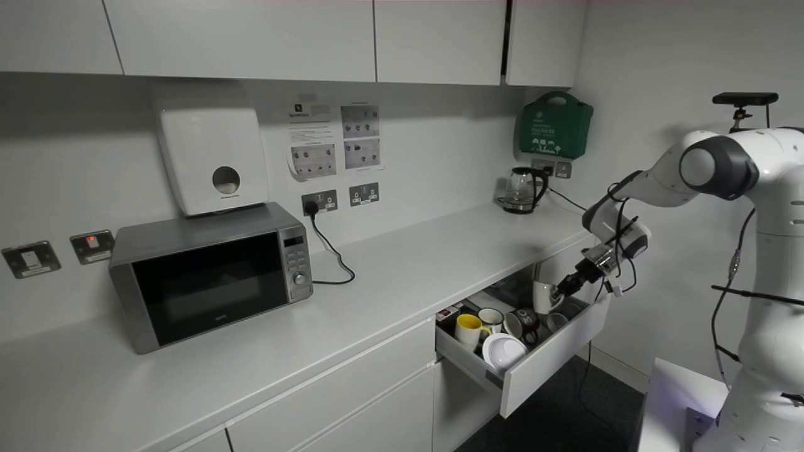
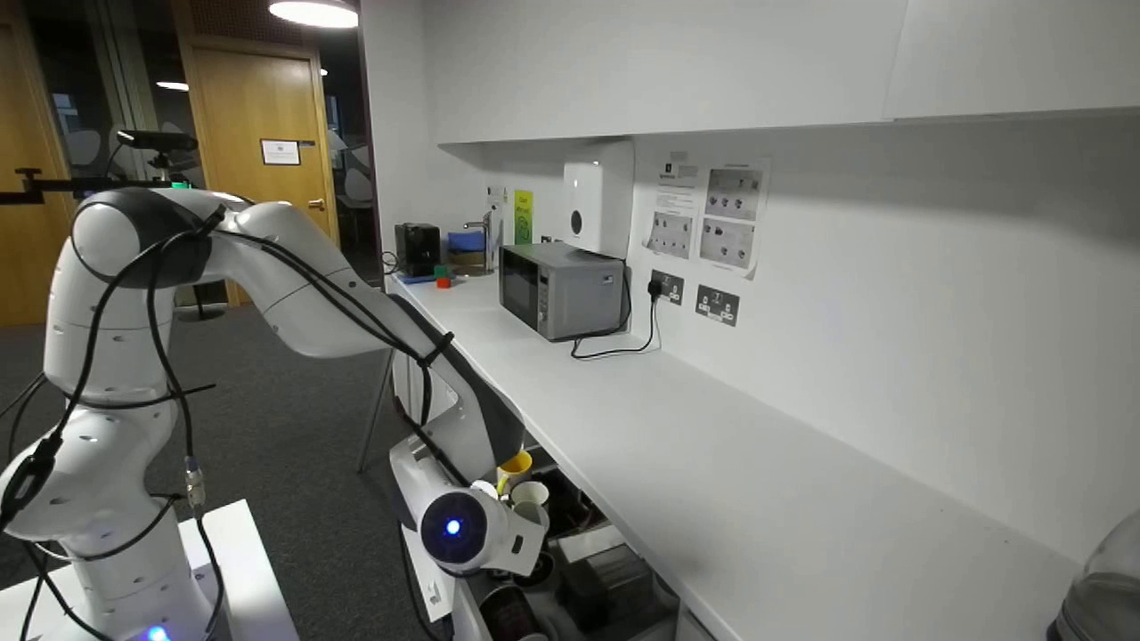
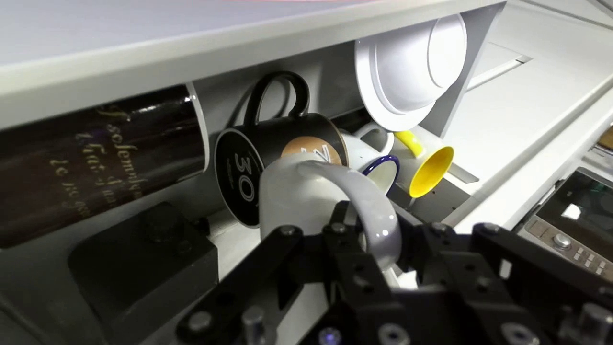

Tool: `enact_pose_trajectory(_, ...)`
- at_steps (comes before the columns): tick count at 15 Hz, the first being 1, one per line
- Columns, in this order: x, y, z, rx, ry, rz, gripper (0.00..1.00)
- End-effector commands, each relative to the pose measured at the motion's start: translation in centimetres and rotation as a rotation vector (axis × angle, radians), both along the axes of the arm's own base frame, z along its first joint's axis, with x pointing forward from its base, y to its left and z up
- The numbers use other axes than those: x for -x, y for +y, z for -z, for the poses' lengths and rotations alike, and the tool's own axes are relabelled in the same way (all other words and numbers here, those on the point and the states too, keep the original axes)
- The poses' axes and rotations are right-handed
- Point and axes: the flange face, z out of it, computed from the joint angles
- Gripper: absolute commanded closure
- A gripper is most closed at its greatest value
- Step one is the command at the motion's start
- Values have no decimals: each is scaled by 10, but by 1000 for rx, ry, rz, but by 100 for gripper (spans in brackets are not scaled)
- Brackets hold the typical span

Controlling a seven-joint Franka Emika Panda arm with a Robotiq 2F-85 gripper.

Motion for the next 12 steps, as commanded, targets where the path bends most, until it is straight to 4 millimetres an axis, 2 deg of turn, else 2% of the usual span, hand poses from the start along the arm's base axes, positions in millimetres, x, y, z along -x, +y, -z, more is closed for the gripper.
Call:
enact_pose_trajectory(1,10,-7,0,16,-16,20,97)
enact_pose_trajectory(8,22,-28,0,28,-8,74,97)
enact_pose_trajectory(12,20,-29,-1,31,-11,77,97)
